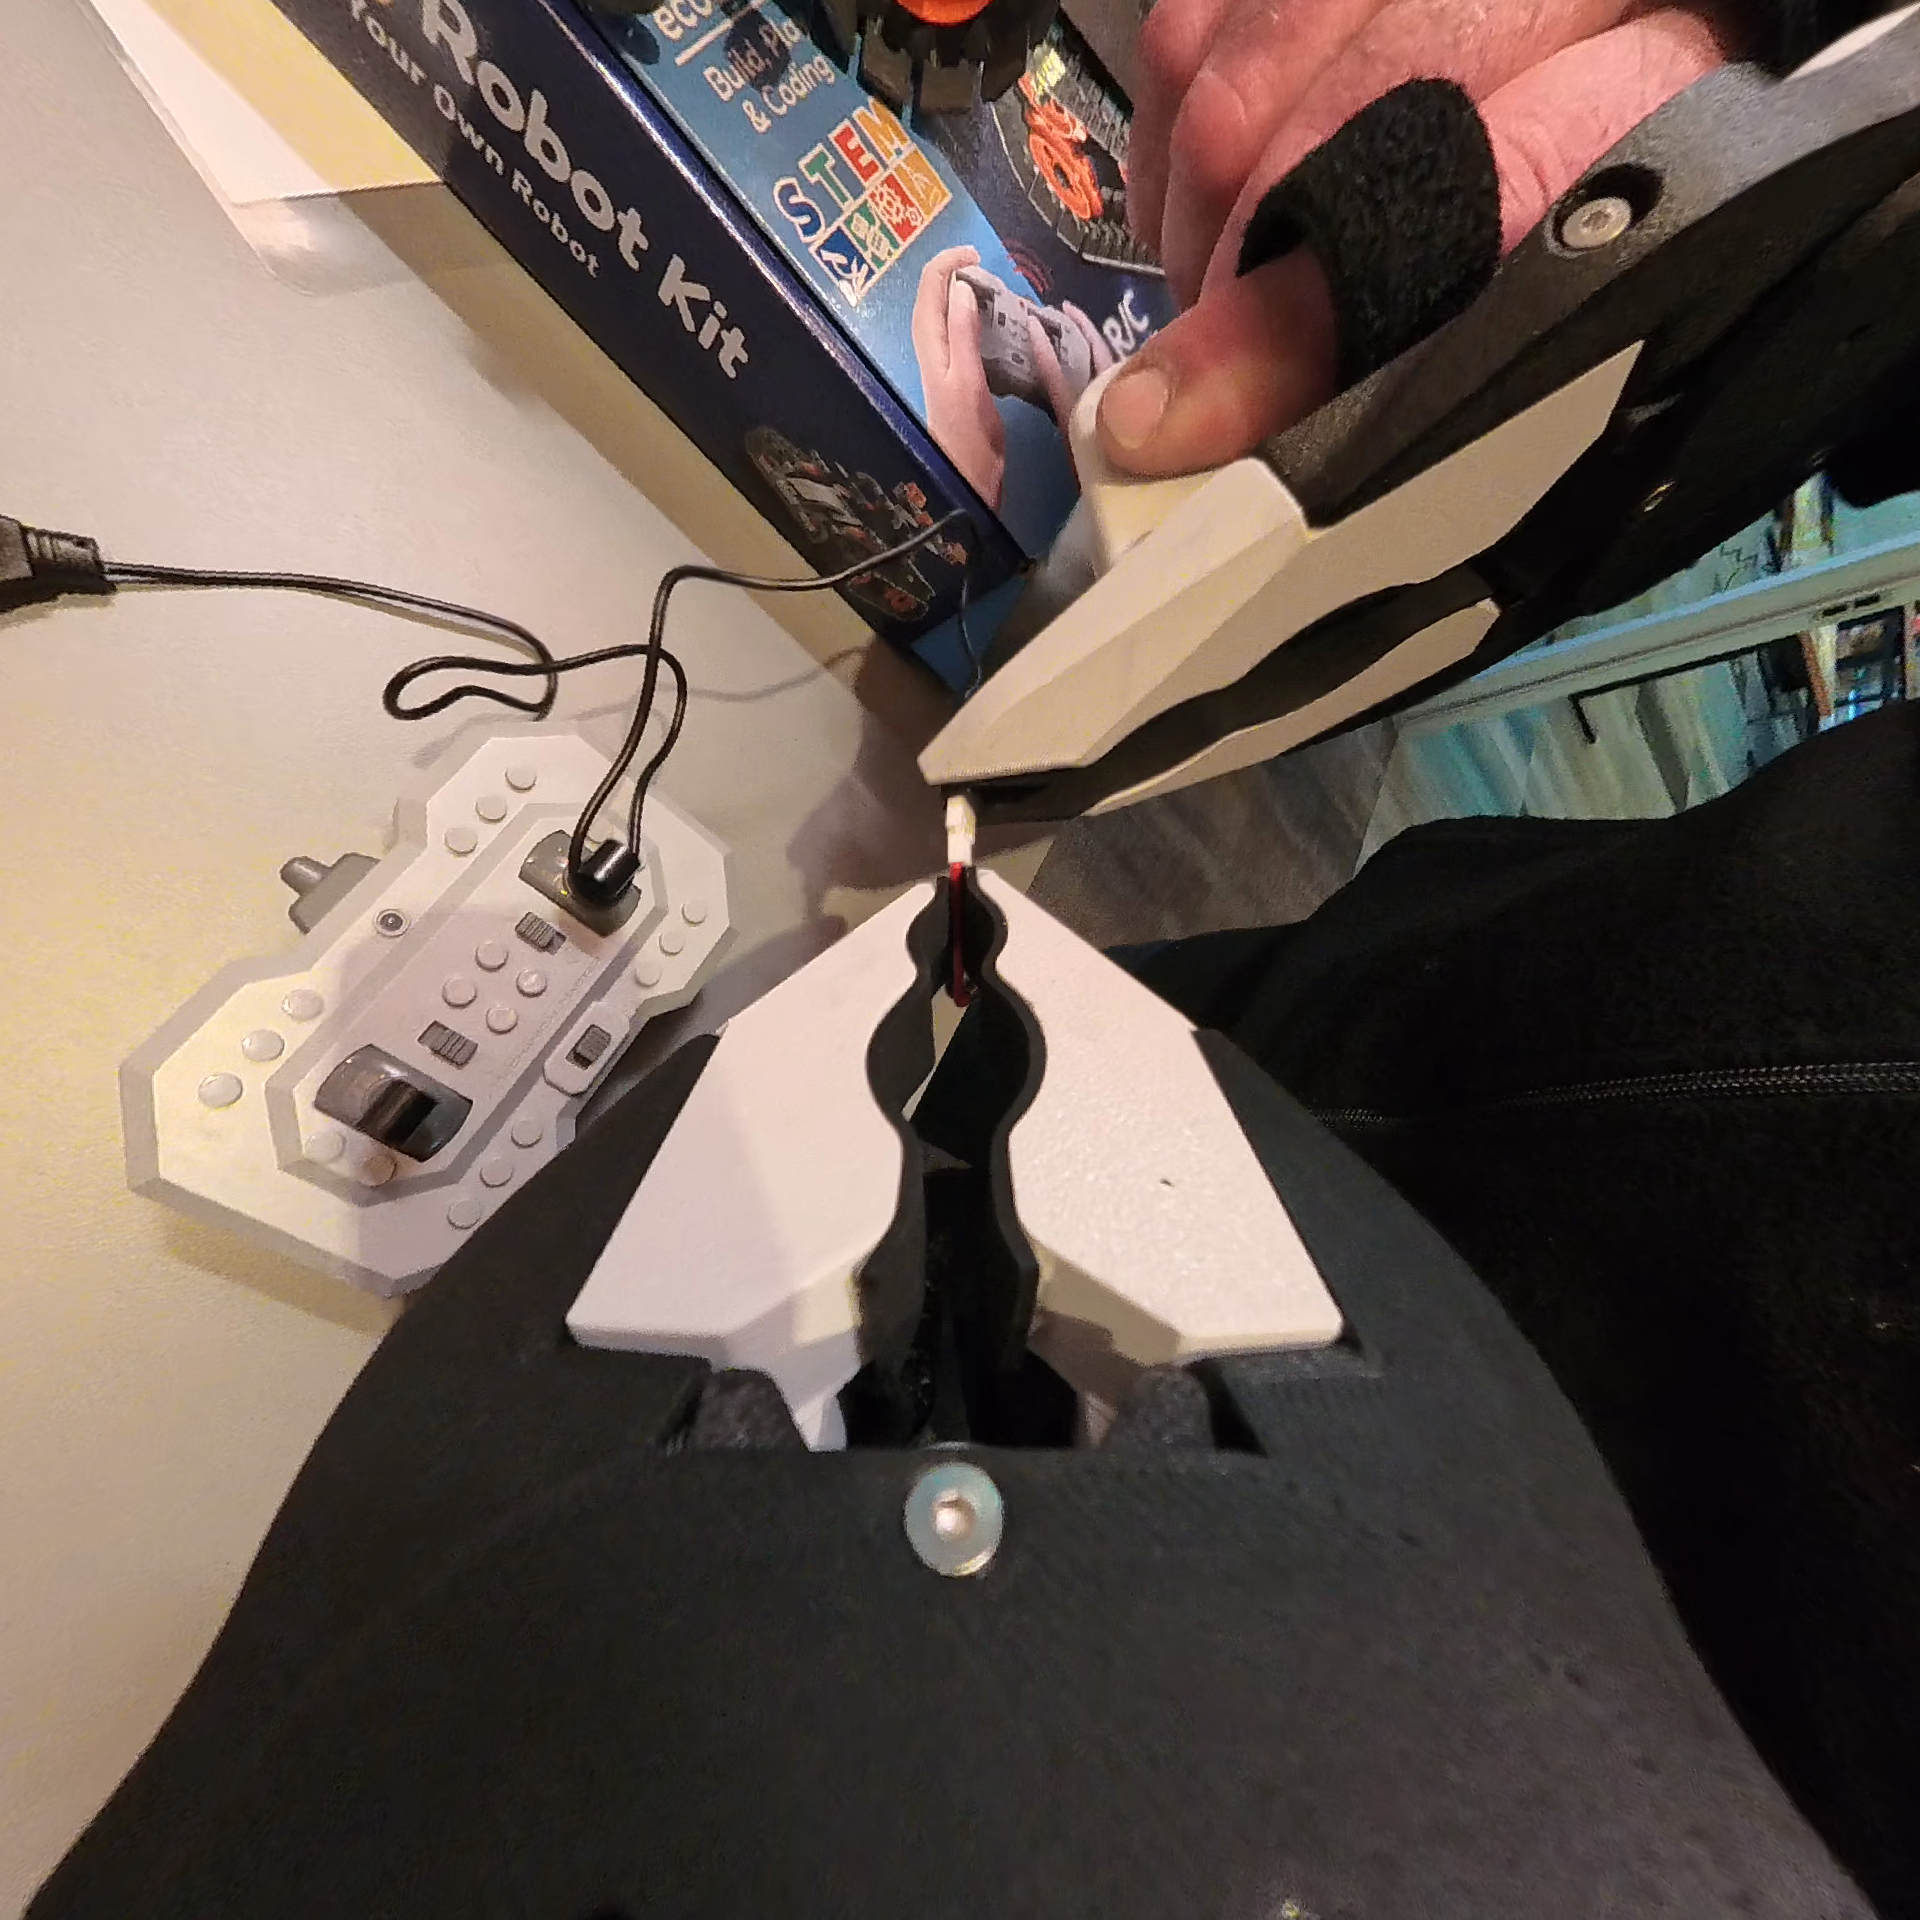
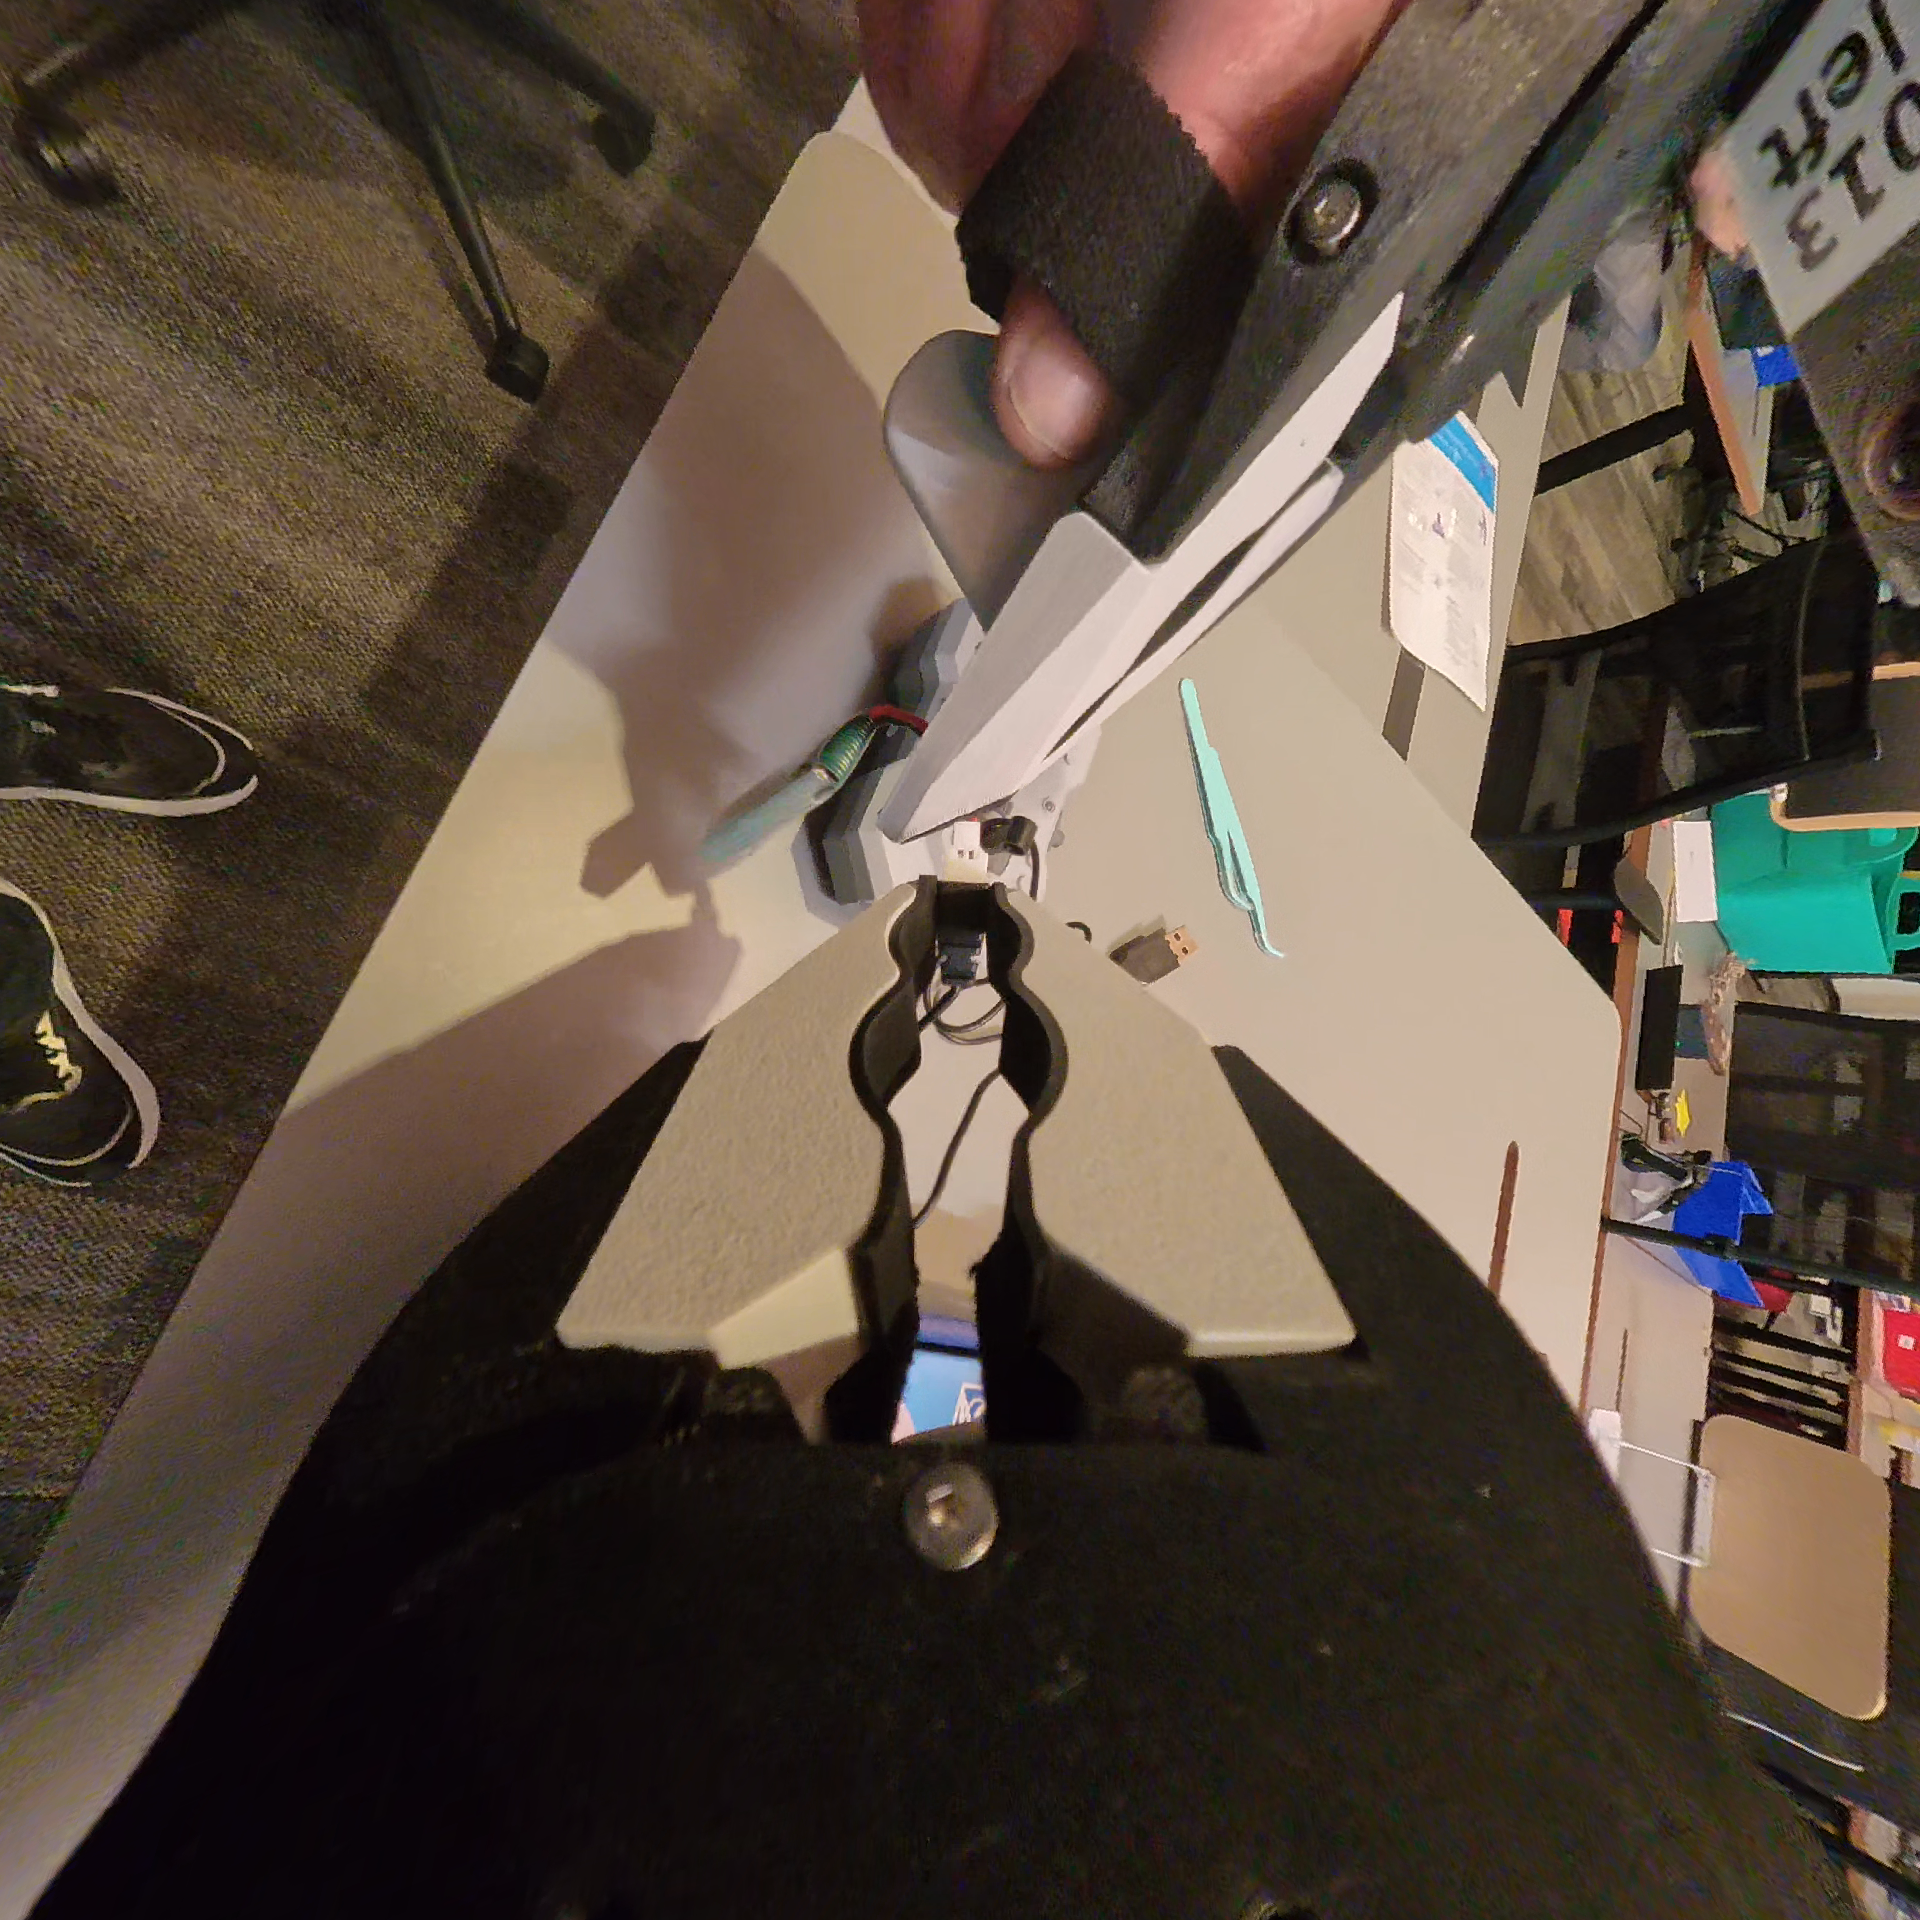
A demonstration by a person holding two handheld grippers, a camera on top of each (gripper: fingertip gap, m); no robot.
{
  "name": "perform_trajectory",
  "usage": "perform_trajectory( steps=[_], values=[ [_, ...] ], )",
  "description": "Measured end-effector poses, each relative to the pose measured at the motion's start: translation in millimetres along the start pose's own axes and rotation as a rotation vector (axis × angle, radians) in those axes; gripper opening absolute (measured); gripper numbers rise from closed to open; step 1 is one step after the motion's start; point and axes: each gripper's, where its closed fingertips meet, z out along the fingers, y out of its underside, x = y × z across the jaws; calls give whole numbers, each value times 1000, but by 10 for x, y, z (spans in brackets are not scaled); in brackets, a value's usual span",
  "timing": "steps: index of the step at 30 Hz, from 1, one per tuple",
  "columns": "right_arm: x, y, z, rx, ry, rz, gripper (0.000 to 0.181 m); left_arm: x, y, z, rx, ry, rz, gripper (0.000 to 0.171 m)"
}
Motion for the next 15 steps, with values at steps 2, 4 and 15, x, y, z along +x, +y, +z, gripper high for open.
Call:
perform_trajectory(
  steps=[2, 4, 15],
  values=[
    [-29, -4, -1, 0, -7, -5, 5, 5, 16, 27, -17, -2, 5, 0],
    [-48, 3, 2, -13, -3, -24, 4, 5, 31, 45, -37, -14, 23, 0],
    [140, 79, -192, 13, 43, 74, 6, 85, -232, -29, 50, -53, 88, 4]
  ],
)
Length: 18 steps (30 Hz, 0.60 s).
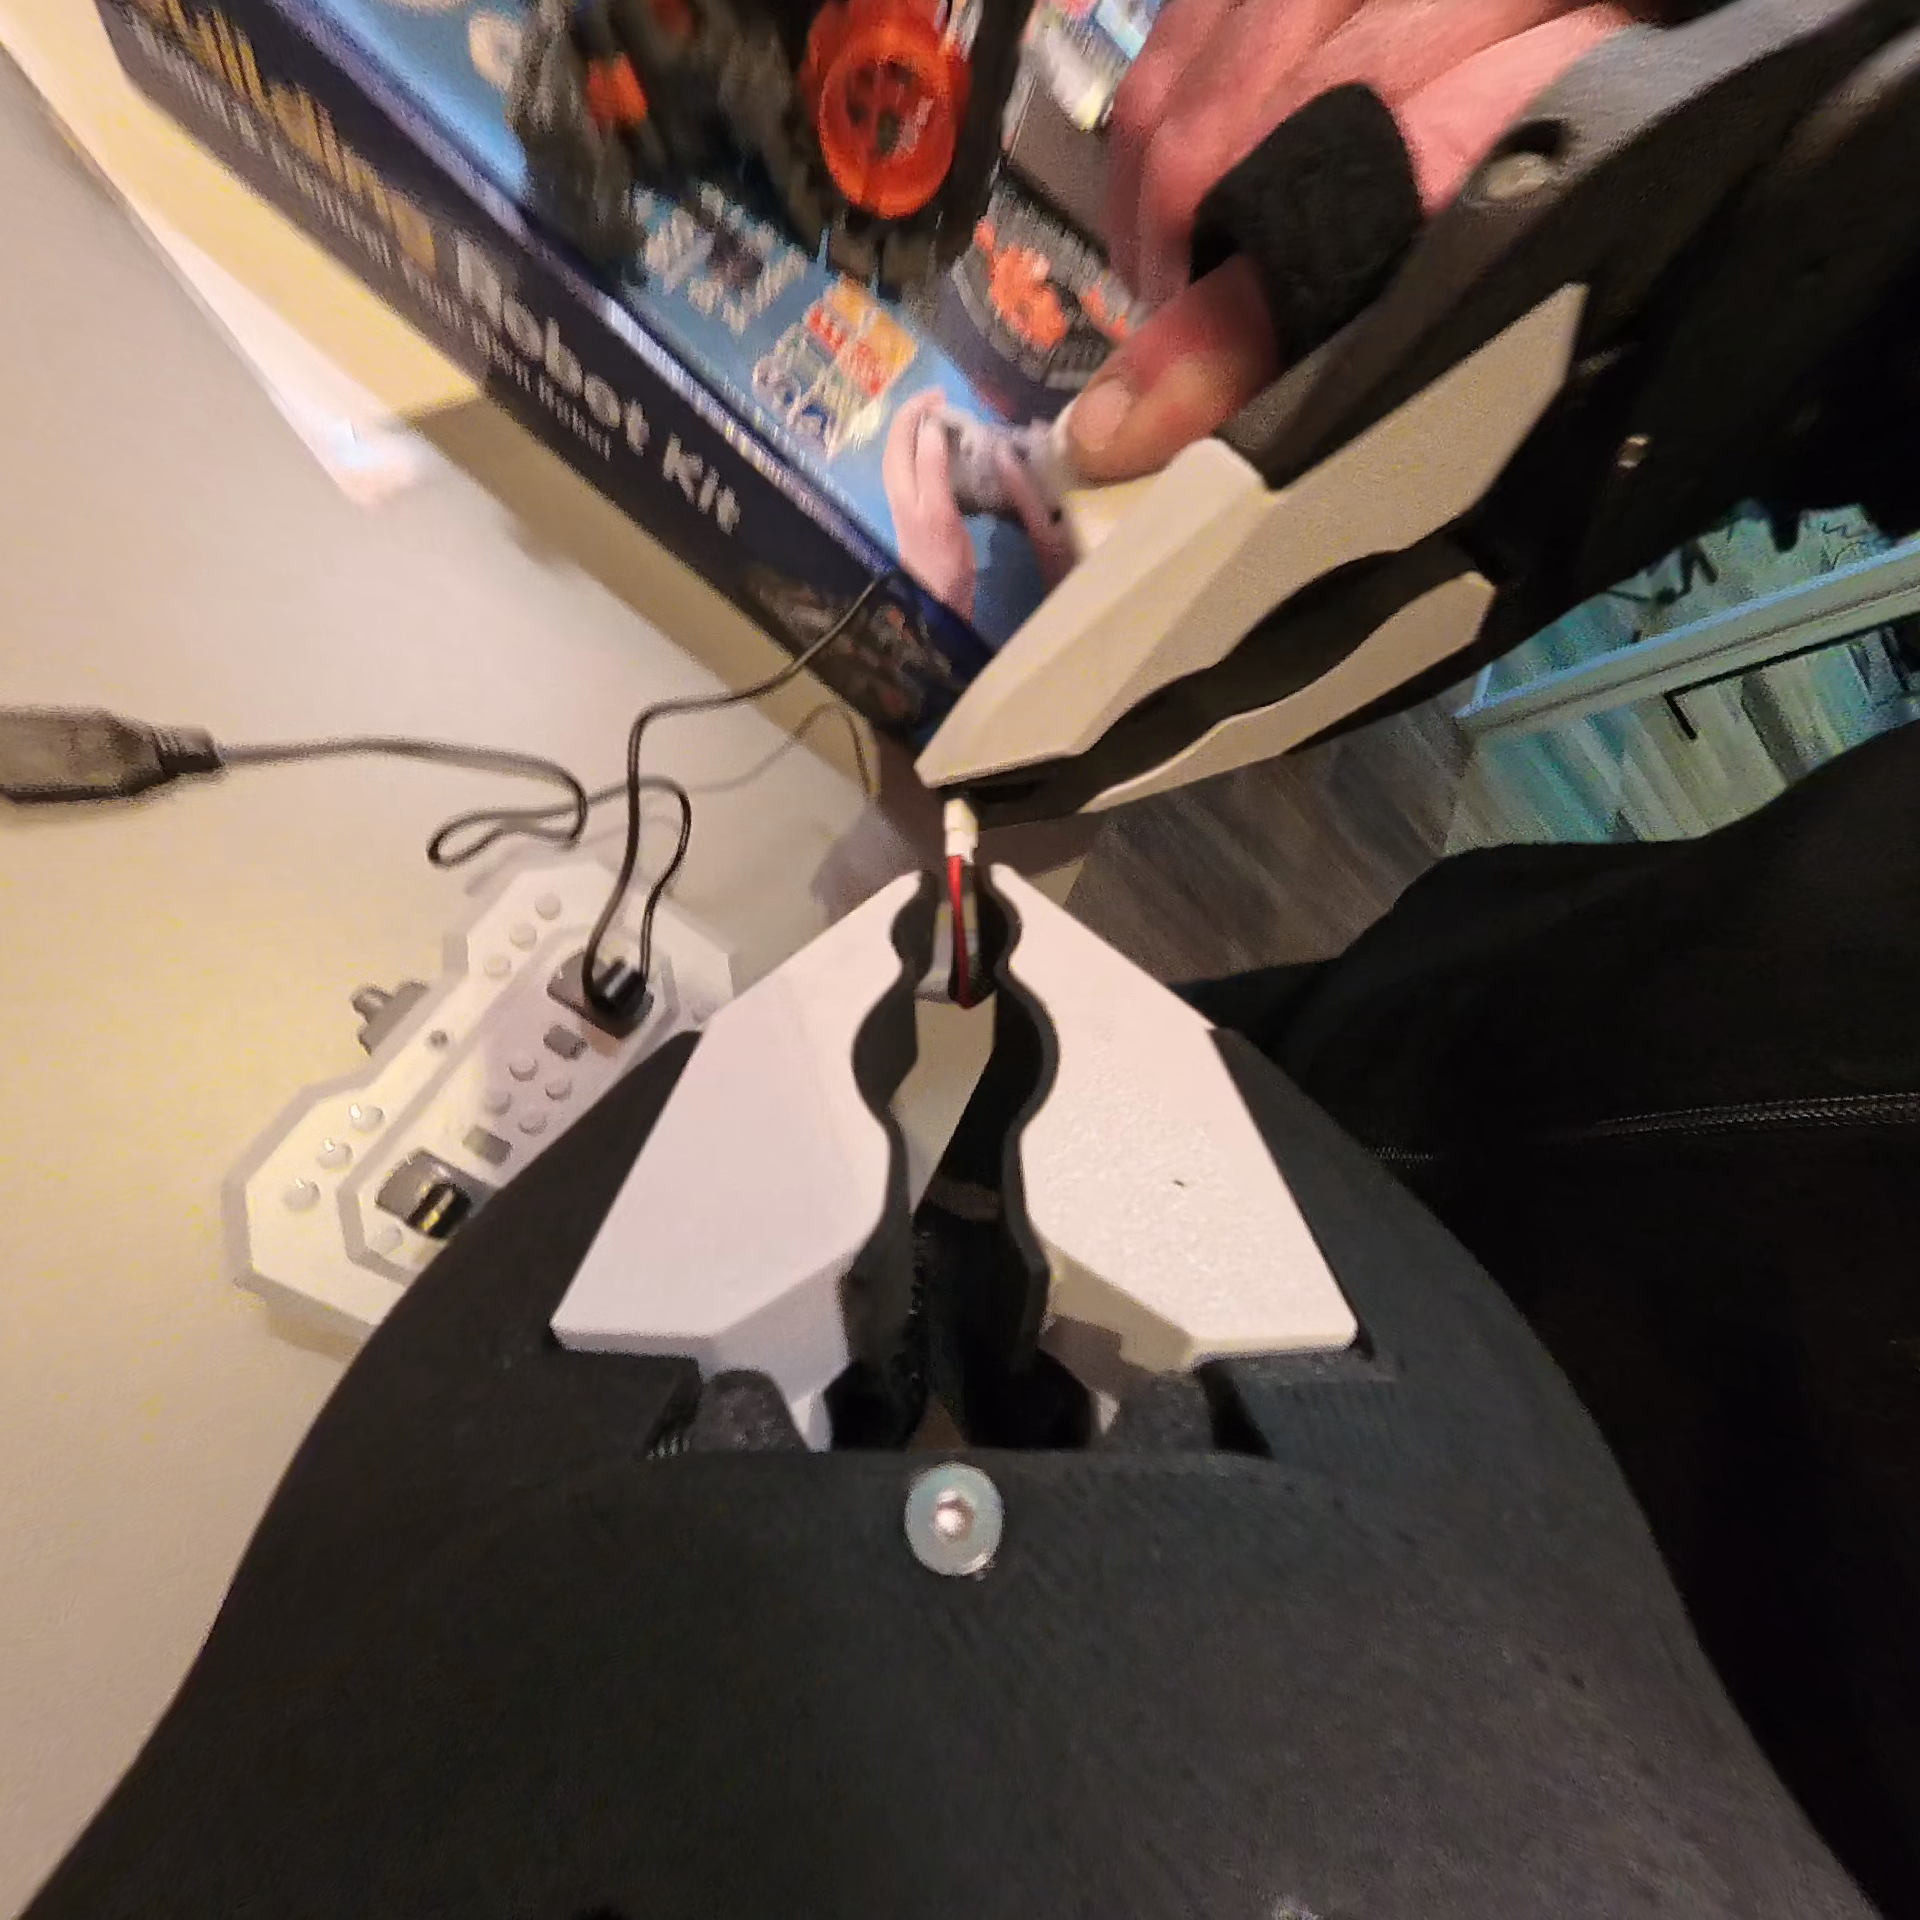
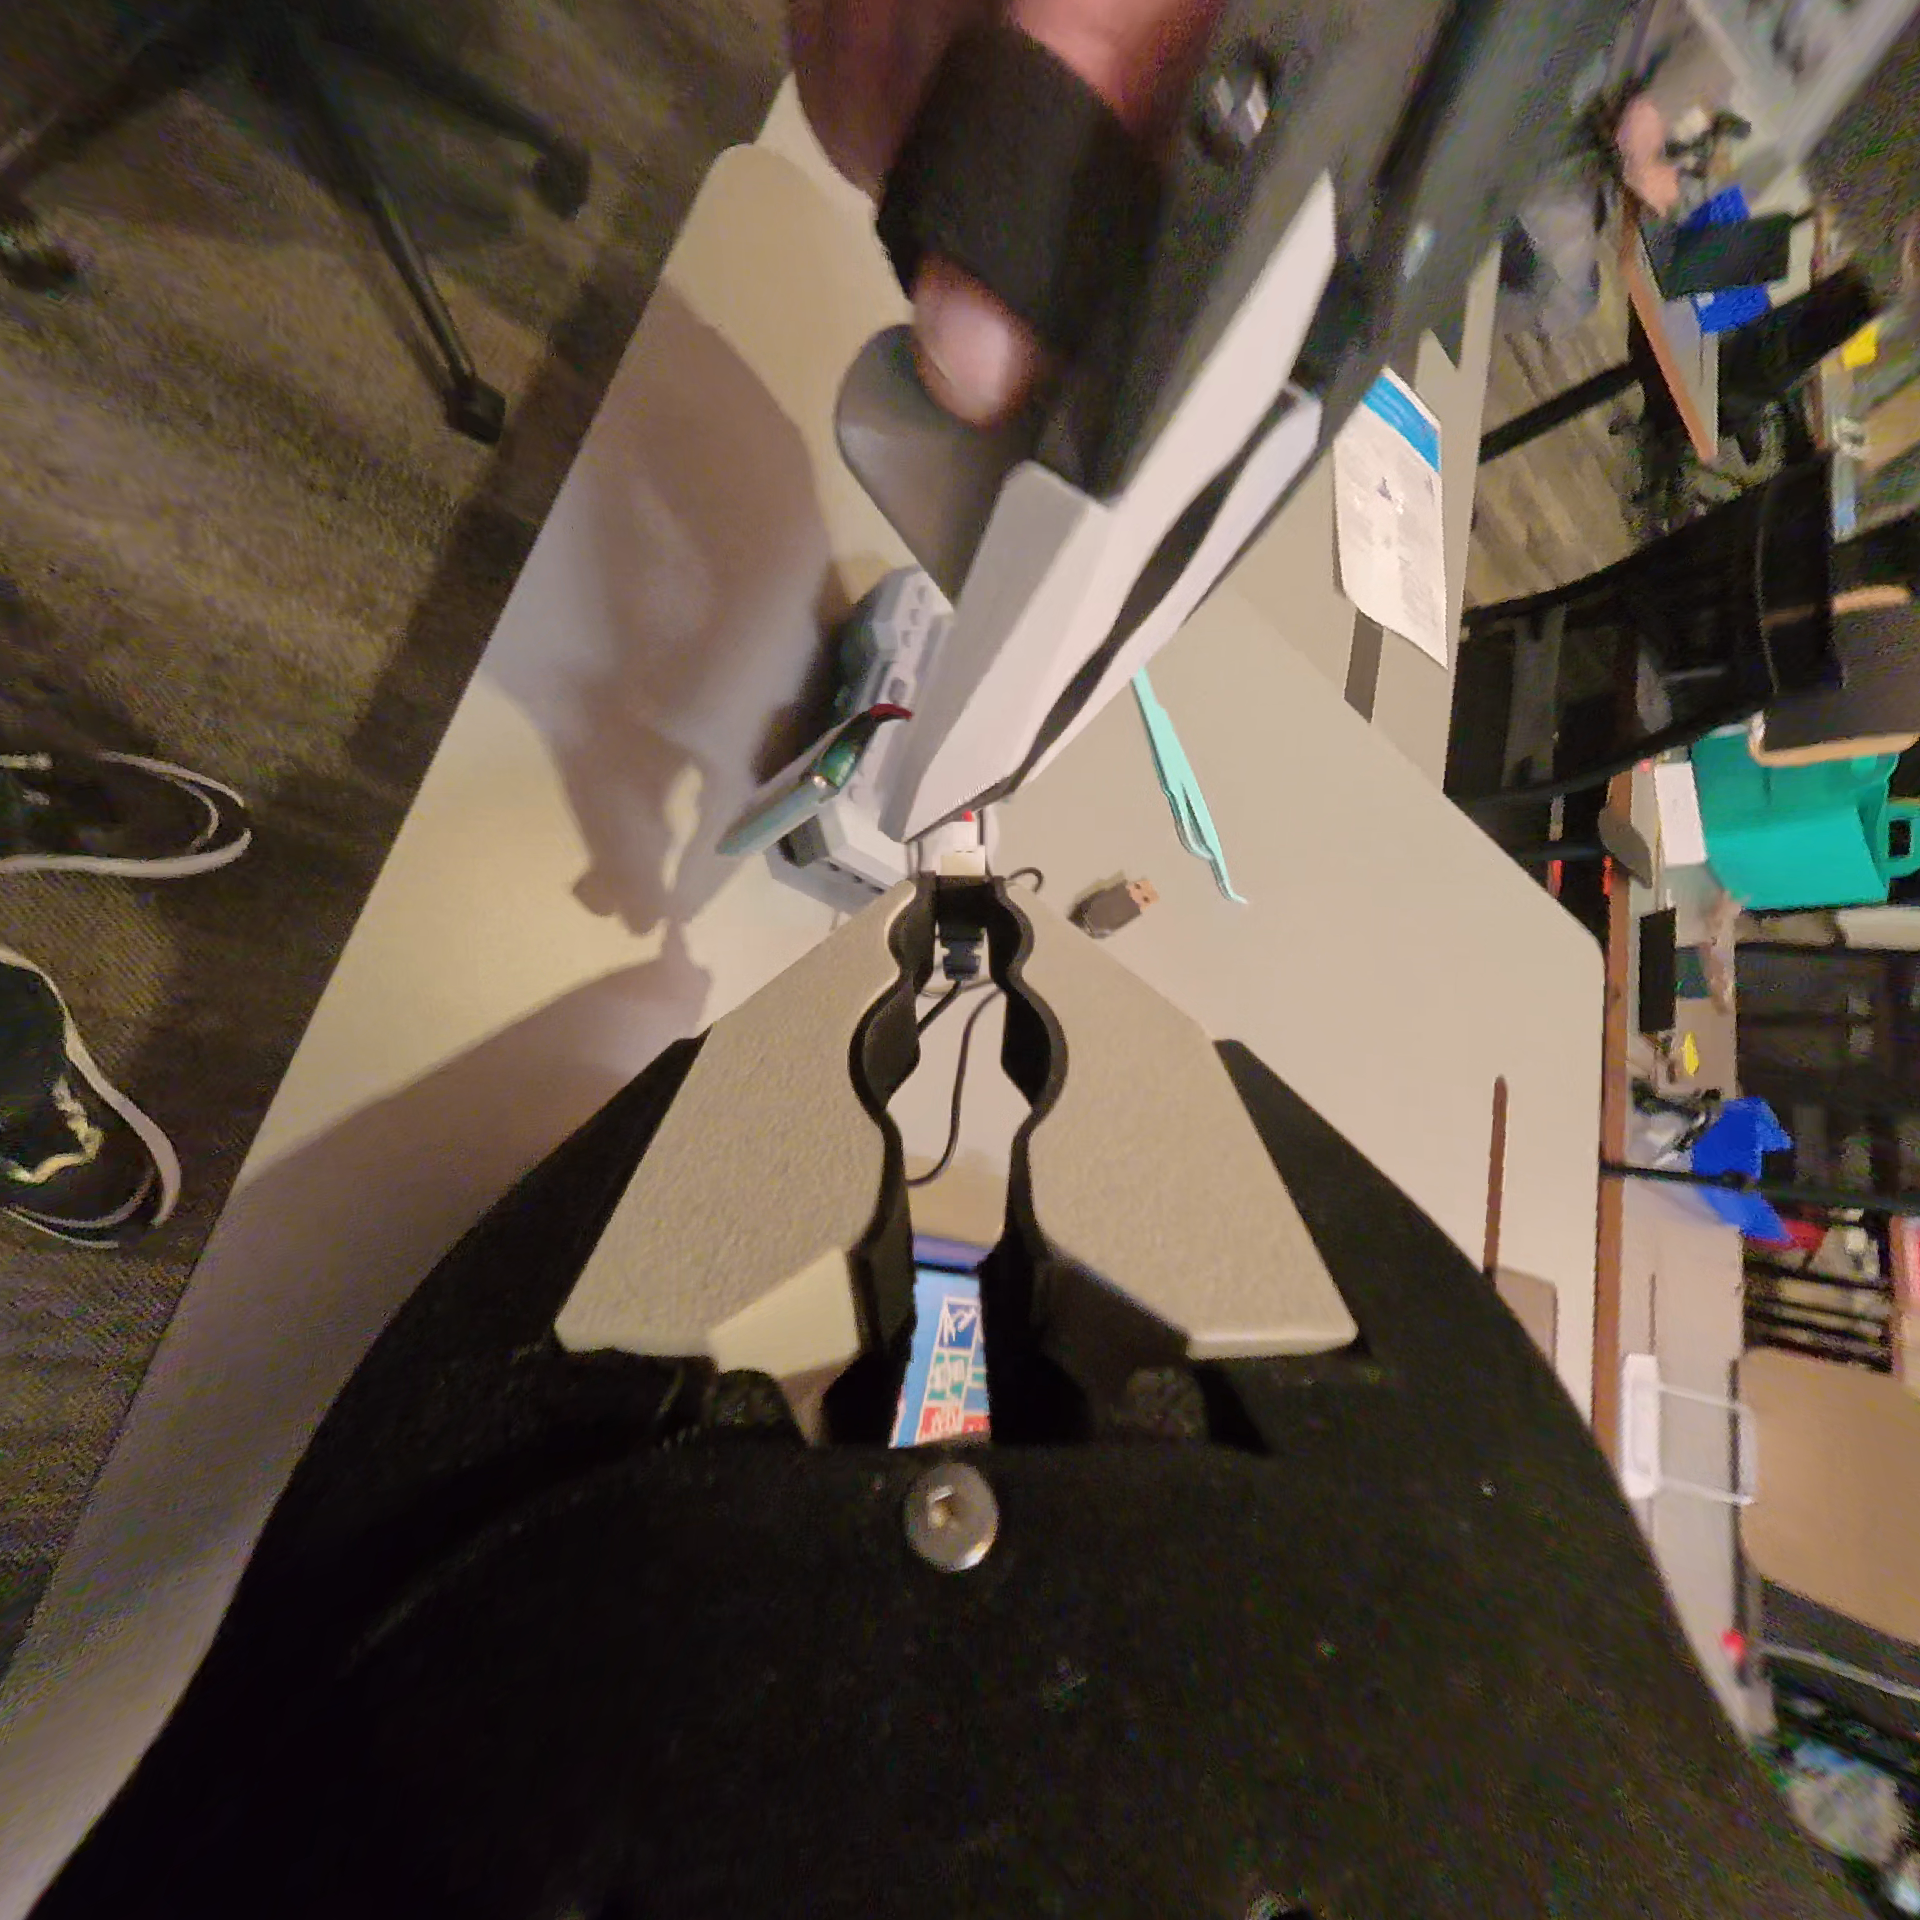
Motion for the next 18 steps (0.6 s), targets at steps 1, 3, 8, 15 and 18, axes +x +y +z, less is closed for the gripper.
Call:
perform_trajectory(
  steps=[1, 3, 8, 15, 18],
  values=[
    [59, 20, -41, 1, 17, 33, 6, 18, -65, -39, 30, -11, 21, 11],
    [149, 56, -129, 21, 28, 134, 6, 57, -181, -138, 87, -14, 36, 19],
    [288, 113, -367, 88, 77, 348, 6, 254, -513, -503, 312, 20, 123, 38],
    [237, -23, -558, 196, 101, 472, 7, 367, -277, -222, 244, 76, 221, 48],
    [172, 1, -546, 166, 116, 501, 7, 151, -353, -386, 286, 21, 232, 39]
  ],
)
